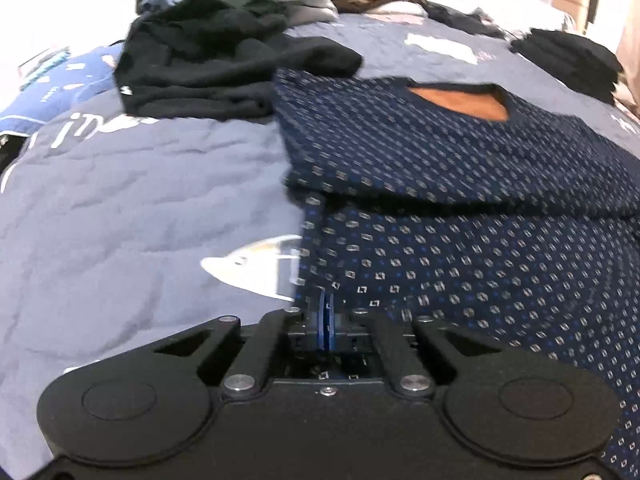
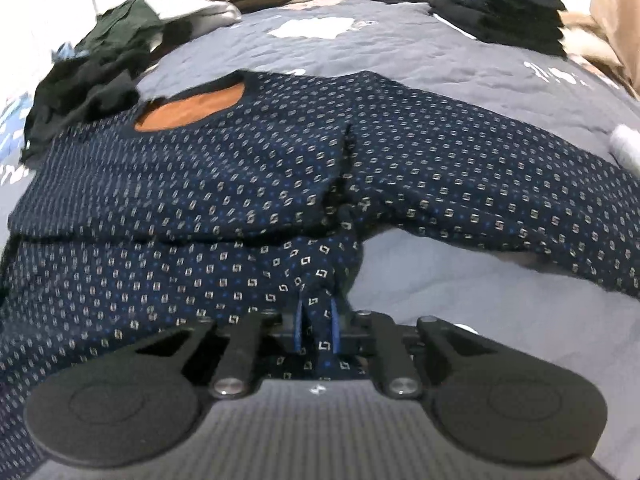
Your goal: Fold clothes
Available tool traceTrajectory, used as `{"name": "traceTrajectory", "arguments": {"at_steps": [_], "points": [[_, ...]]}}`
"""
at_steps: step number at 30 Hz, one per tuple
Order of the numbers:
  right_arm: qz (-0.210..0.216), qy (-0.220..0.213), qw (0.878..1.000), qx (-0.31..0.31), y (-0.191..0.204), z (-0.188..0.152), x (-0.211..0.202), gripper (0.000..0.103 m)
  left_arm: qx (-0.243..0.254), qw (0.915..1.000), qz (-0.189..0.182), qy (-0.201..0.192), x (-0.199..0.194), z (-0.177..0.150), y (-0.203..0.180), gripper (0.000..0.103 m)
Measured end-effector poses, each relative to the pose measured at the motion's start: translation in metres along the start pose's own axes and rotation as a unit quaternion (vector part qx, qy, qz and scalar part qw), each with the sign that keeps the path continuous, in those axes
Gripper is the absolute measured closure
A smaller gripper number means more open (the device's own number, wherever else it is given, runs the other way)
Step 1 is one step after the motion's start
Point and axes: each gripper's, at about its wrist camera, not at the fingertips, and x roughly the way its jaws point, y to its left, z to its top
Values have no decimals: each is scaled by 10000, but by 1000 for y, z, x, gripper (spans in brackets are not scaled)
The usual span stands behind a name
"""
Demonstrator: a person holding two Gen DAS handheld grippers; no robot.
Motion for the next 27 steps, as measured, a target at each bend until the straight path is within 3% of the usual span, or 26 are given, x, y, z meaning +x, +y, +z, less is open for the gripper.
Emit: {"name": "traceTrajectory", "arguments": {"at_steps": [8,11,14,22,23,24,27], "points": [[-209,-84,9997,110,-11,4,-4,92,-78,9999,81,25,-3,7,11,101],[-146,-64,9996,215,-16,5,-5,92,-131,9996,-221,88,-6,9,11,99],[-150,-93,9995,269,-20,6,-8,92,-244,9993,-261,-91,-14,11,15,98],[29,186,9998,65,-14,5,-11,86,-25,9996,-255,106,-10,9,10,95],[89,191,9996,187,-16,6,-14,85,-31,9996,-265,96,-11,8,10,89],[137,188,9994,274,-19,6,-18,83,-42,9996,-273,80,-13,8,10,77],[159,166,9993,281,-20,1,-31,80,-60,9996,-284,-4,-22,4,9,68]]}}
